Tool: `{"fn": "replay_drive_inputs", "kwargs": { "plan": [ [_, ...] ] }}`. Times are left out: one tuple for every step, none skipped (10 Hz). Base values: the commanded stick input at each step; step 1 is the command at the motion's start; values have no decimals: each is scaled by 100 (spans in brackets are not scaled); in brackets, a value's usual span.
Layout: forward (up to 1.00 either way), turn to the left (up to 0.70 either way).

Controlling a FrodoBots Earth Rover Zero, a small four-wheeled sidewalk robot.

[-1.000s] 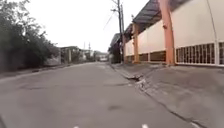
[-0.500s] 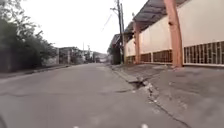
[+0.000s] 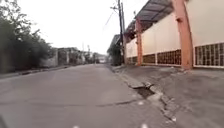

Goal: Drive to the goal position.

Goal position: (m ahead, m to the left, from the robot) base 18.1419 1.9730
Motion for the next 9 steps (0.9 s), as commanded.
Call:
{"fn": "replay_drive_inputs", "kwargs": {
  "plan": [
    [100,0],
    [100,0],
    [100,0],
    [100,0],
    [100,0],
    [100,0],
    [100,0],
    [100,0],
    [100,0]
  ]
}}
